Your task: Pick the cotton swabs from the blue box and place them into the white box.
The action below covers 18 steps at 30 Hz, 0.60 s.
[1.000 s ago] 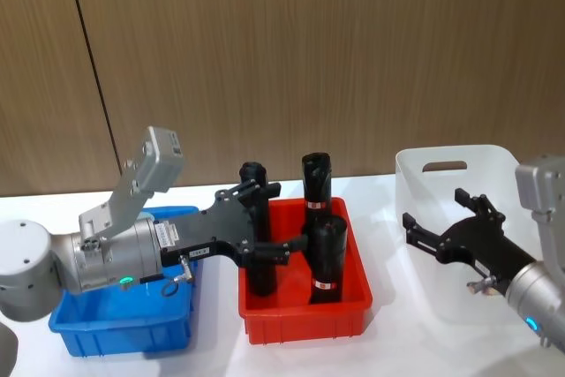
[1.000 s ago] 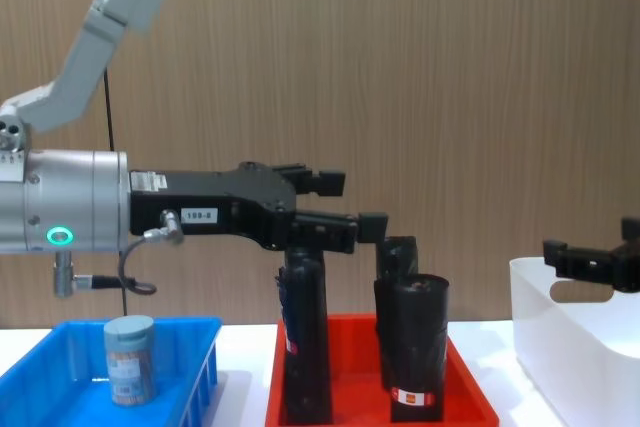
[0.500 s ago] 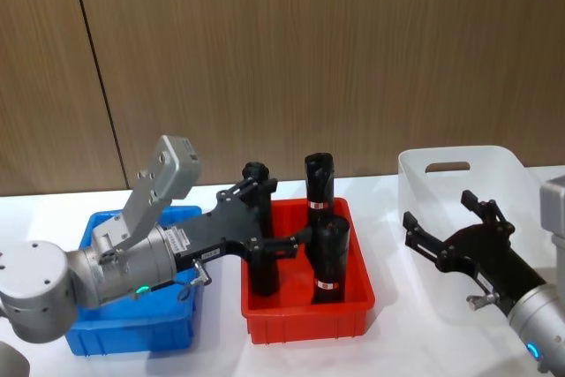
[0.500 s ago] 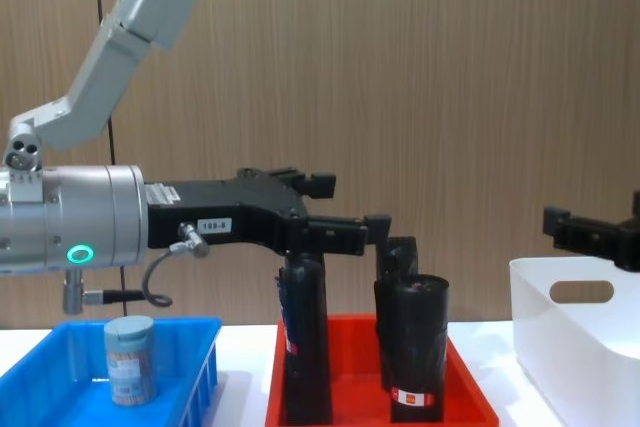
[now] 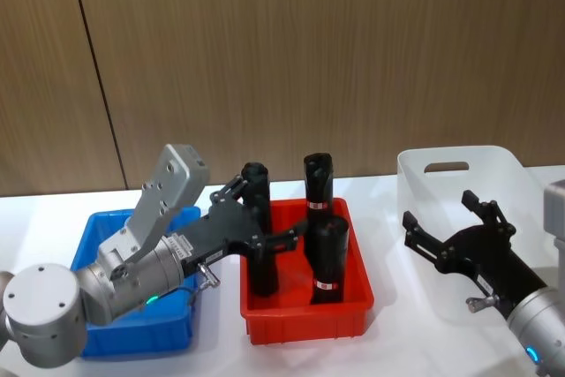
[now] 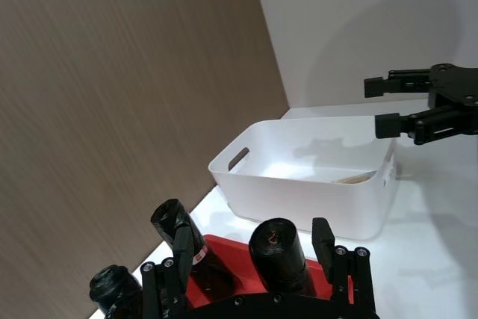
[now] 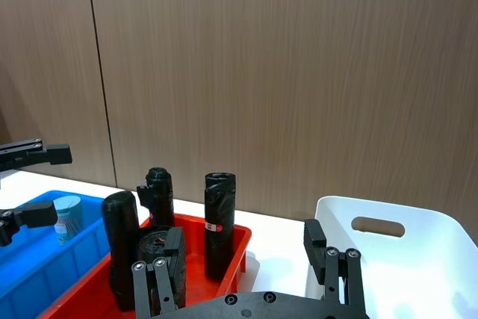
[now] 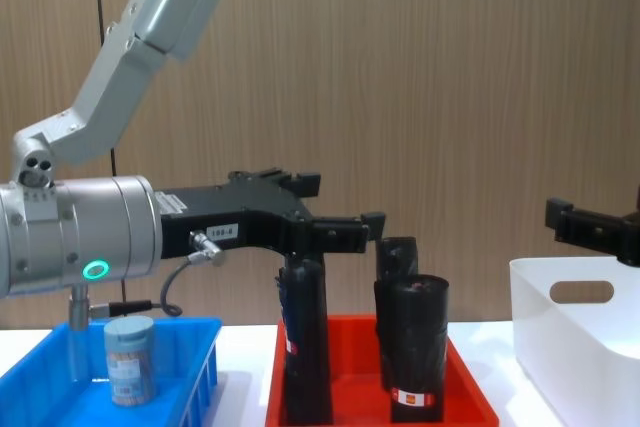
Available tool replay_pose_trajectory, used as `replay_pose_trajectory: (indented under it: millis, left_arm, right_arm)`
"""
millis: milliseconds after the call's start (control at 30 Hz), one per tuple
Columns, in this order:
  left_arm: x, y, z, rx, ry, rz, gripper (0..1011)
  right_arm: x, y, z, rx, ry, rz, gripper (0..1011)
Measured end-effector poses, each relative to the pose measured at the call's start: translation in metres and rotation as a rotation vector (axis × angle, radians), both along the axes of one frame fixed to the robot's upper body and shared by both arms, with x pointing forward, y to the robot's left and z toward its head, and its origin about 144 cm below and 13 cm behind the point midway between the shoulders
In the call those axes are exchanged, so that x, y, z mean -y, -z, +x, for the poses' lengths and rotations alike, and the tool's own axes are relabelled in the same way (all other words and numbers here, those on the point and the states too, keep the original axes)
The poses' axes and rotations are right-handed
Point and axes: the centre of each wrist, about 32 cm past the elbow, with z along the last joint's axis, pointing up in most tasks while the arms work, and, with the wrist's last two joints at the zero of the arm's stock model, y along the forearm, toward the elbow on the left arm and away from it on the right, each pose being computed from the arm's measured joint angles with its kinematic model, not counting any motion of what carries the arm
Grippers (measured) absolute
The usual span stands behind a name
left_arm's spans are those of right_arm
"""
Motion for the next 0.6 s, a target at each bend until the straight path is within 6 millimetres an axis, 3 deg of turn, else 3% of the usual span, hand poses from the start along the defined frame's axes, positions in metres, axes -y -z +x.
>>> replay_pose_trajectory:
  millis: [600]
  left_arm:
    - [0.017, 0.008, -0.026, 0.037, -0.178, -0.025, 1004]
  right_arm:
    - [0.000, 0.000, 0.000, 0.000, -0.001, -0.001, 1002]
